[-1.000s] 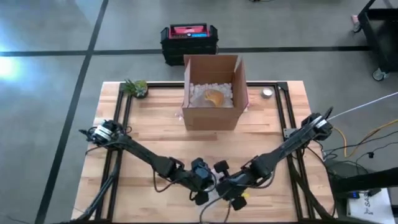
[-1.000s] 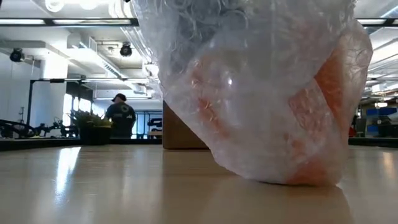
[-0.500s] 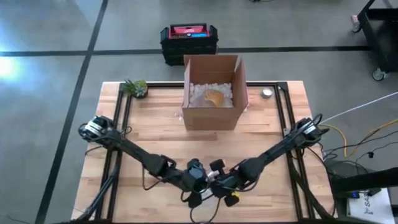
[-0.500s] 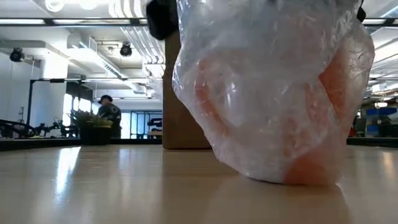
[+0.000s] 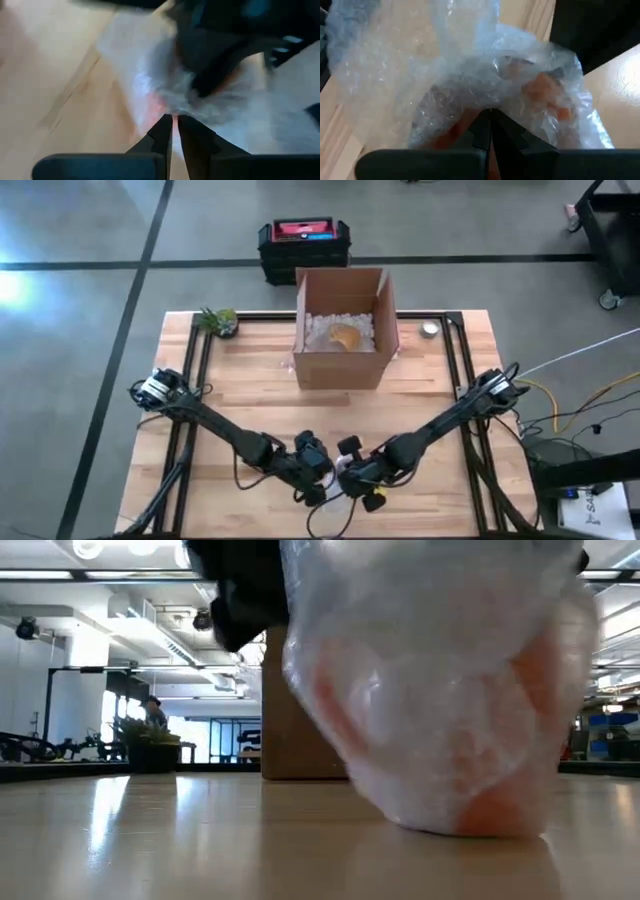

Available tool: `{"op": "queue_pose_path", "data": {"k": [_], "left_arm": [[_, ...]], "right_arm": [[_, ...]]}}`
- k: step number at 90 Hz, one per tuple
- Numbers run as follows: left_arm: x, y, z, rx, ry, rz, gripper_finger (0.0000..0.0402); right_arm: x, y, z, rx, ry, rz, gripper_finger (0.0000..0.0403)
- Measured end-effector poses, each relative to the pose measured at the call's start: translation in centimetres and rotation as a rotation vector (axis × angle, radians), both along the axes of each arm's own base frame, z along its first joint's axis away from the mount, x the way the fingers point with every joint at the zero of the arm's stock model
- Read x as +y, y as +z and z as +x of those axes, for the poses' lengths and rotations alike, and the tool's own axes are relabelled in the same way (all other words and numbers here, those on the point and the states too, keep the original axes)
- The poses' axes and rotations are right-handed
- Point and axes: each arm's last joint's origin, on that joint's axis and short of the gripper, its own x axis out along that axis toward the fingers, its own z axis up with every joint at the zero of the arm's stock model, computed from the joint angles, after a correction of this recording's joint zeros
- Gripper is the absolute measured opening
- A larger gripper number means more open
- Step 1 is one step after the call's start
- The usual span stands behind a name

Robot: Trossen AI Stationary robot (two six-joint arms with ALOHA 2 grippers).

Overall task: Wrap mug
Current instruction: Wrap the orange mug with the transparent bubble wrap

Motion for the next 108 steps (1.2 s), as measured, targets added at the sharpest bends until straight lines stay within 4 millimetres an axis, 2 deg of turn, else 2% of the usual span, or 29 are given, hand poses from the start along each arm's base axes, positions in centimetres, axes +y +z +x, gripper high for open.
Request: {"op": "queue_pose_path", "data": {"k": [15,37,51,74,85,95,108], "left_arm": [[-0.1,0.5,0.2,-0.040,-0.022,-0.001,0.0020],[-0.3,-1.7,1.8,-0.054,-0.034,-0.035,0.0020],[-0.1,-2.2,2.1,-0.044,-0.033,-0.036,0.0020],[-0.1,-2.3,2.2,-0.052,-0.031,-0.038,0.0020],[0.0,-2.3,2.3,-0.057,-0.030,-0.040,0.0020],[-0.1,-2.3,2.3,-0.058,-0.030,-0.040,0.0020],[-0.1,-2.3,2.2,-0.053,-0.032,-0.038,0.0020]], "right_arm": [[0.0,0.0,0.0,-0.004,-0.001,0.002,0.0000],[0.1,0.1,0.2,-0.020,0.011,0.013,0.0000],[0.0,0.5,0.0,-0.015,0.010,0.009,0.0000],[-0.8,4.9,-1.1,-0.036,-0.006,-0.005,0.0000],[-0.9,5.7,-0.9,-0.105,-0.029,-0.014,0.0000],[-0.7,4.9,-0.4,-0.104,-0.029,-0.007,0.0000],[-0.4,2.1,-0.3,-0.012,-0.038,0.006,0.0000]]}}
